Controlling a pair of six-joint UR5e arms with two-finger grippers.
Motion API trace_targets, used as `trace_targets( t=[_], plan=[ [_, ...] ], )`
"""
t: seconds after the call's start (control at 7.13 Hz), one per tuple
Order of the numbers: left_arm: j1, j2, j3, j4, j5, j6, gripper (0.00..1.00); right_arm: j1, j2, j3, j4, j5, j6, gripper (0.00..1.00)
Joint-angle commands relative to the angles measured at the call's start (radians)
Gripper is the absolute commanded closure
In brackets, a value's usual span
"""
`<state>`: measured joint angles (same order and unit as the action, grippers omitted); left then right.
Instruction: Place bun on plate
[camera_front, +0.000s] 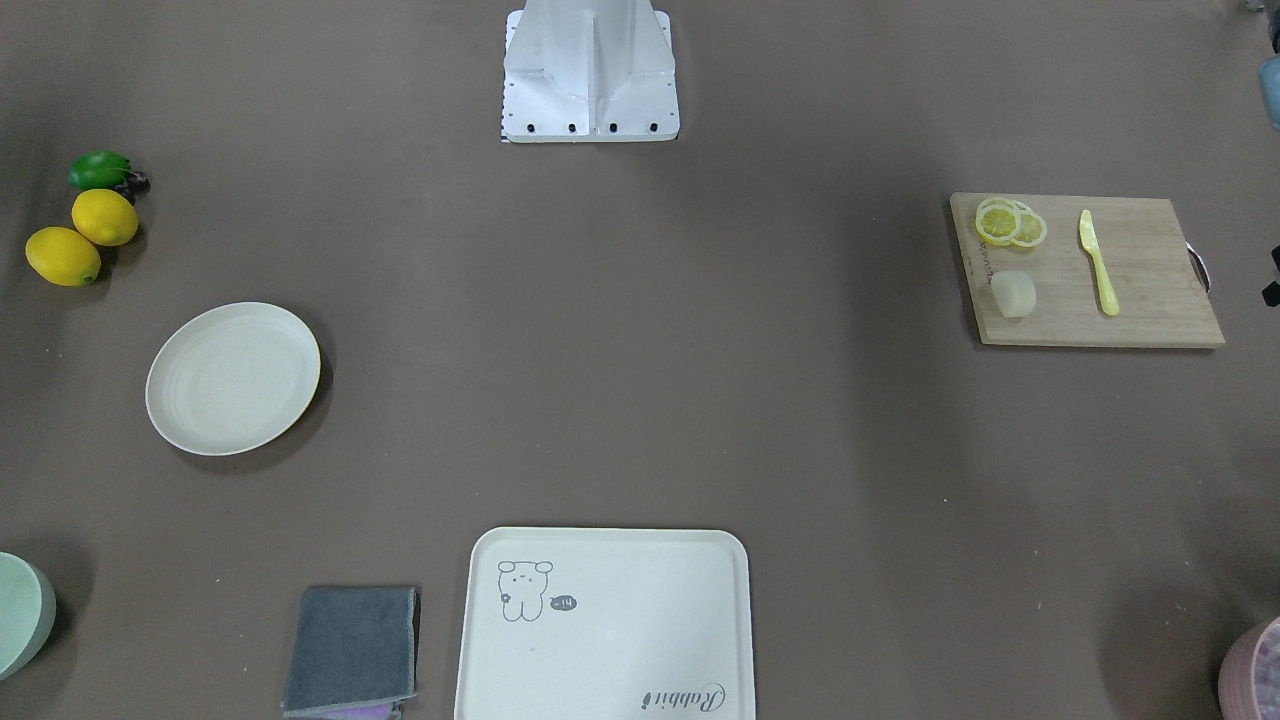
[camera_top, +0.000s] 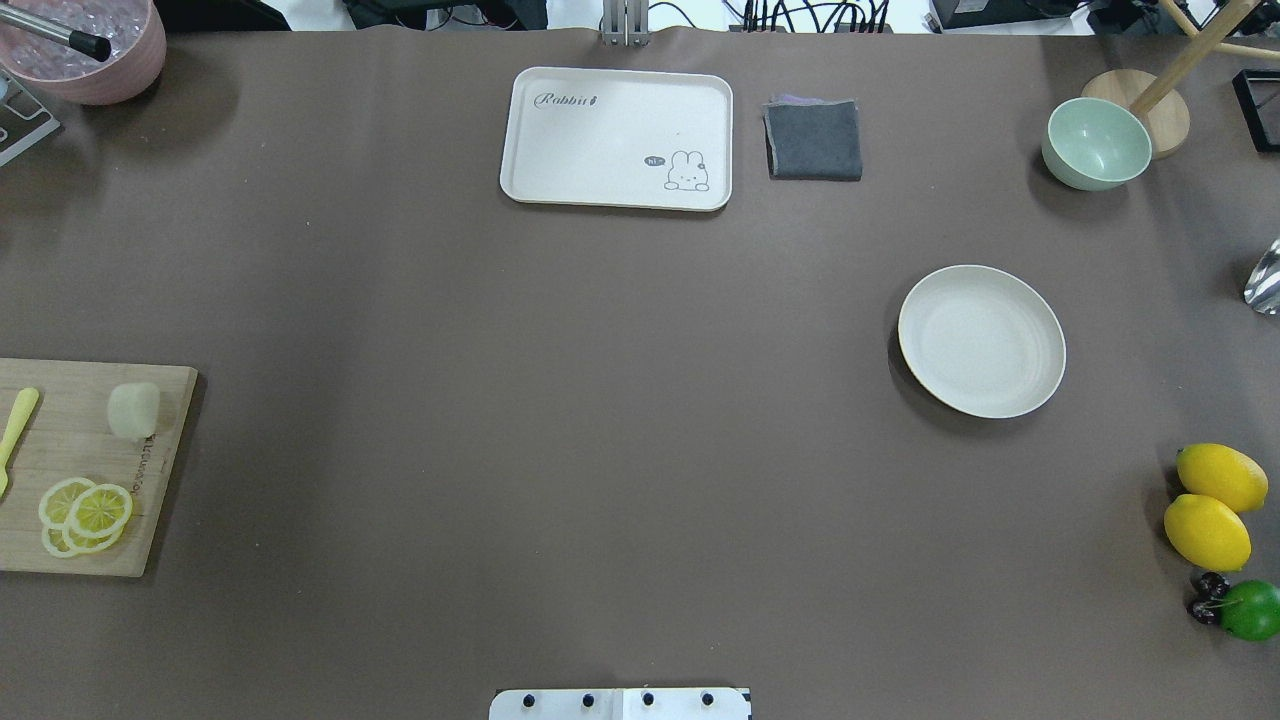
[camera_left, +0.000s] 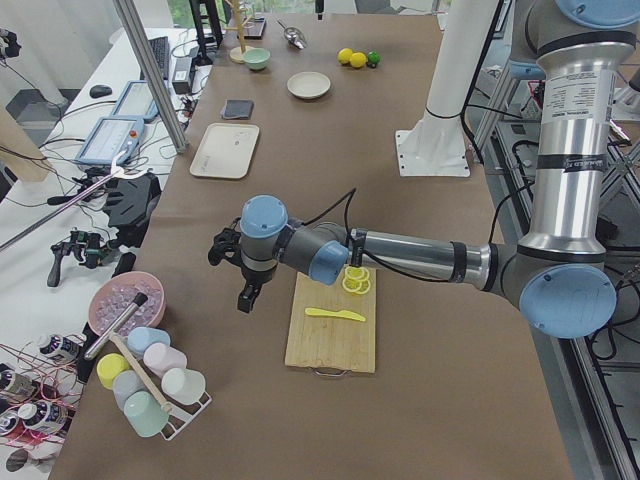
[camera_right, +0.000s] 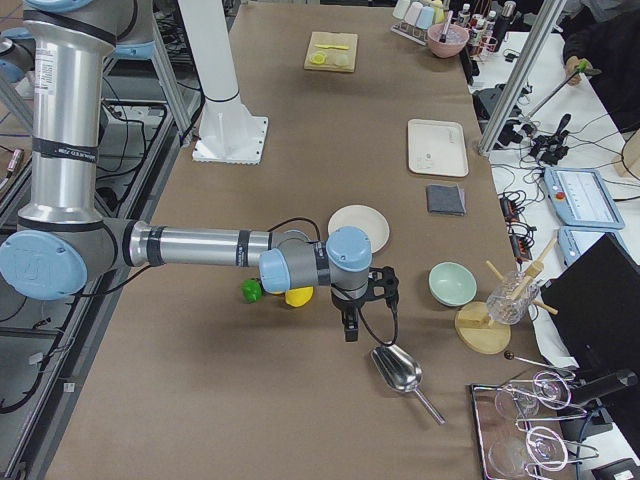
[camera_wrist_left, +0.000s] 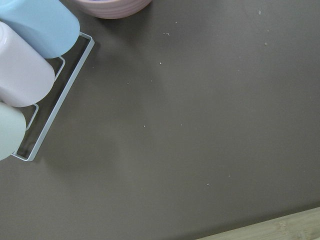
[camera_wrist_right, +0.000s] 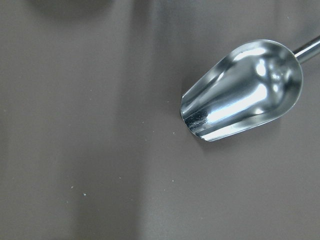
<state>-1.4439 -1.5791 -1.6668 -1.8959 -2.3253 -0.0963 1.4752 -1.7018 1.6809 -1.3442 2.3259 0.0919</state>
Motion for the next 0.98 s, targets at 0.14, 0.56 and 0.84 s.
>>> trace_targets(
  t=[0.14,0.56,0.84],
  plan=[
    [0.0,0.001,-0.001,-0.002,0.001,-0.011,0.02,-0.001,-0.006,-0.003,0.039,0.016,0.005,0.0],
    [0.032,0.019,-0.022,-0.069,0.003,-0.063,0.02,-0.003,-0.007,-0.003,0.04,0.035,0.005,0.0],
    [0.056,0.033,-0.025,-0.086,0.004,-0.157,0.03,-0.009,0.004,-0.001,0.039,0.035,0.008,0.0]
  ],
)
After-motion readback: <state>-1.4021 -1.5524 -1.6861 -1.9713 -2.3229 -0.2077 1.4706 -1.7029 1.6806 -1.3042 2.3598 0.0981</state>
